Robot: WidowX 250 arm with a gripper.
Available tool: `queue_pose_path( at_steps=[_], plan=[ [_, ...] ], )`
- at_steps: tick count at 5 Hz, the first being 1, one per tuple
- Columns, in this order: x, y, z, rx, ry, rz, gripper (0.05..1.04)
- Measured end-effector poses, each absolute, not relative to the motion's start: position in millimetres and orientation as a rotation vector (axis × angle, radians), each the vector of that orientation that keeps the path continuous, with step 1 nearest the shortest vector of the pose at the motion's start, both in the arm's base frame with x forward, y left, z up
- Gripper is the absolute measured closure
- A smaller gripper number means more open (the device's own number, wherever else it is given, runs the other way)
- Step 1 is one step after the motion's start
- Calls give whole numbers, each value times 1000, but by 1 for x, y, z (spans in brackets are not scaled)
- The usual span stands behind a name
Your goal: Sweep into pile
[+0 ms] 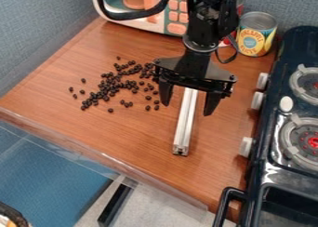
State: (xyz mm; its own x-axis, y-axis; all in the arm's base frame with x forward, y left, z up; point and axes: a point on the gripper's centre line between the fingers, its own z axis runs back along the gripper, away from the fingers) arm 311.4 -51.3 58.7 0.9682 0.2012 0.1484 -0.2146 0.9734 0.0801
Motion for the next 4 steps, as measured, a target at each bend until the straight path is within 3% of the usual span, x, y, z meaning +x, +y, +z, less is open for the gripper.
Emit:
queue_pose_path(
  at_steps=[1,4],
  plan=[
    [310,-52,48,101,-109,216,83],
    [322,-44,33,55,-170,295,83]
  ],
)
